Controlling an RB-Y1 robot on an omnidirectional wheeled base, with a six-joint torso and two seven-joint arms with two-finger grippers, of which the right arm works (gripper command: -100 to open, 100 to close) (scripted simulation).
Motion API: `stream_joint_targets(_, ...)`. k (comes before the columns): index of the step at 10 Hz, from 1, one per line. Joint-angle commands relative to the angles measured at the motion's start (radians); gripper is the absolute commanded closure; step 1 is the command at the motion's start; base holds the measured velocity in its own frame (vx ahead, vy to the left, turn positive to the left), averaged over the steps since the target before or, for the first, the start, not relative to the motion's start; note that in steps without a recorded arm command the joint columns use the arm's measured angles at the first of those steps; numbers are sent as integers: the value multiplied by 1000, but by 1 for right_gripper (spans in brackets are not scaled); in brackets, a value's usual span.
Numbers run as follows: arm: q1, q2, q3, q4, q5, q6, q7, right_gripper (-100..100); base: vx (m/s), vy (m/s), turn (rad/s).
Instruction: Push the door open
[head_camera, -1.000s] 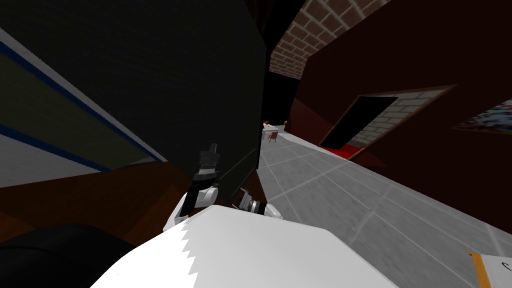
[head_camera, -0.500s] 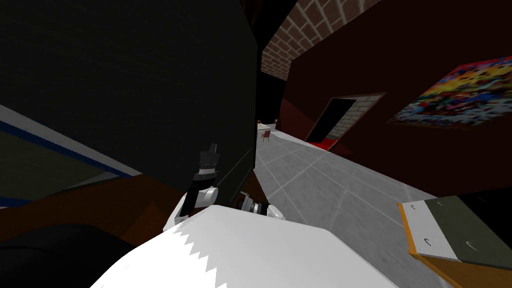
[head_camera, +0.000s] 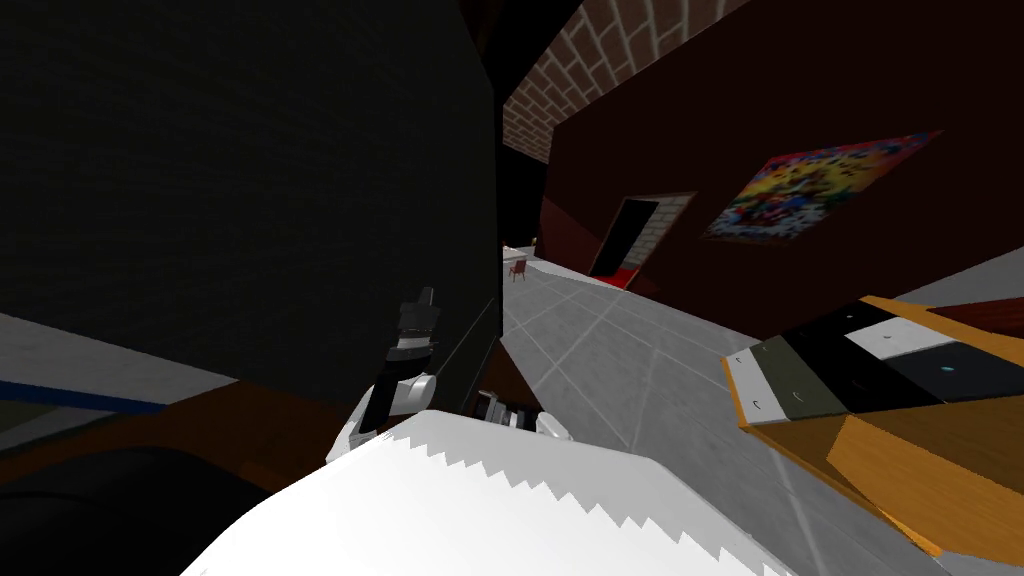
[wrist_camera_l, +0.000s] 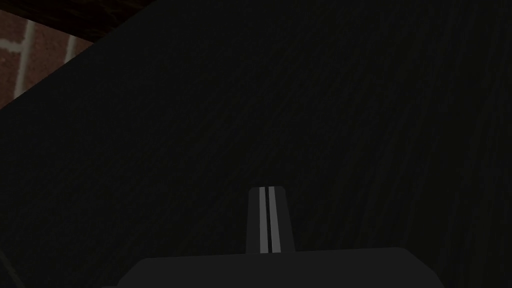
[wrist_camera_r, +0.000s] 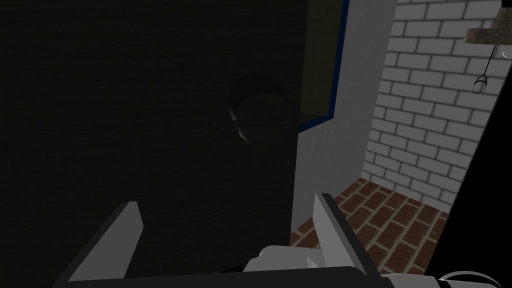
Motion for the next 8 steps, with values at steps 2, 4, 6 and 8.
stream_joint_targets(2, 14, -25, 25, -42, 18, -14, -28, -100, -63, 100, -339)
stream_joint_targets(4, 16, -30, 28, -52, 21, -14, -33, -100, -70, 48, -147)
stream_joint_targets(6, 15, -18, 30, -49, 23, -4, -34, -100, -4, 186, 14)
stream_joint_targets(8, 14, -9, 31, -45, 25, 5, -33, -100, 8, 228, 4)
